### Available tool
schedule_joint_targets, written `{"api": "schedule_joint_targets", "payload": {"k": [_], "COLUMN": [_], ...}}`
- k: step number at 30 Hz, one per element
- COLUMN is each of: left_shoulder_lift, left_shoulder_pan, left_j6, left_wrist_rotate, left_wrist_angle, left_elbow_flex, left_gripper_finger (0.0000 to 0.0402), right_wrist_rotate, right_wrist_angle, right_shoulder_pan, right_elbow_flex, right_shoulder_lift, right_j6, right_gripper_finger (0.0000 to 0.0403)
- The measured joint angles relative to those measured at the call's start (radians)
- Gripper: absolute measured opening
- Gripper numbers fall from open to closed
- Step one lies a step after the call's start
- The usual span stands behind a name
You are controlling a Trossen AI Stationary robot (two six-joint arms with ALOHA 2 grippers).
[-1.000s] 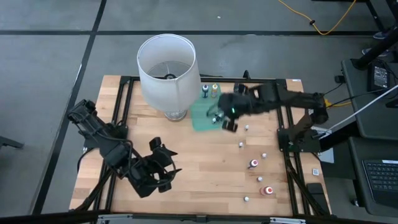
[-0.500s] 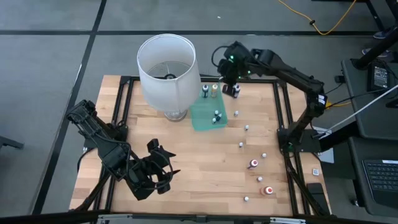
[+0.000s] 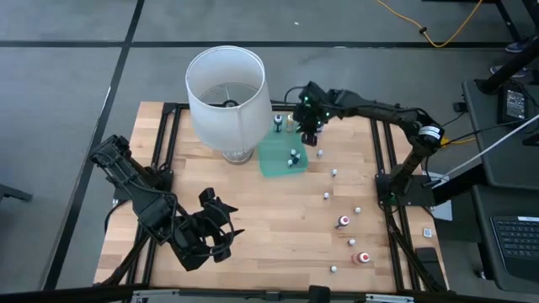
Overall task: Pick & Place food coloring
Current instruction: Put the top small green food coloring bottle into the green bin
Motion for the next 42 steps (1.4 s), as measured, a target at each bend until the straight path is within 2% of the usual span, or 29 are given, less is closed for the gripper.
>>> {"api": "schedule_joint_targets", "payload": {"k": [3, 9, 26, 29, 34, 42], "left_shoulder_lift": [0.0, 0.0, 0.0, 0.0, 0.0, 0.0], "left_shoulder_pan": [0.0, 0.0, -0.001, -0.001, -0.001, -0.001], "left_j6": [0.0, 0.0, 0.001, 0.001, 0.001, 0.0], "left_wrist_rotate": [-0.028, -0.064, -0.072, -0.072, -0.066, -0.065], "left_wrist_angle": [0.0, 0.0, -0.024, -0.024, -0.026, -0.039], "left_elbow_flex": [0.0, 0.0, 0.0, 0.0, 0.0, 0.0], "left_gripper_finger": [0.0277, 0.0277, 0.0277, 0.0277, 0.0277, 0.0277], "right_wrist_rotate": [0.0, 0.001, 0.031, 0.066, 0.107, 0.113], "right_wrist_angle": [0.062, 0.137, 0.189, 0.188, 0.169, 0.058], "right_shoulder_pan": [0.015, 0.066, 0.079, 0.08, 0.08, 0.08], "right_elbow_flex": [-0.072, -0.128, -0.13, -0.129, -0.114, -0.036], "right_shoulder_lift": [0.0, 0.0, 0.183, 0.193, 0.193, 0.193], "right_j6": [0.002, 0.0, -0.046, -0.046, -0.046, -0.045], "right_gripper_finger": [0.0063, 0.0063, 0.0064, 0.0065, 0.0088, 0.013]}}
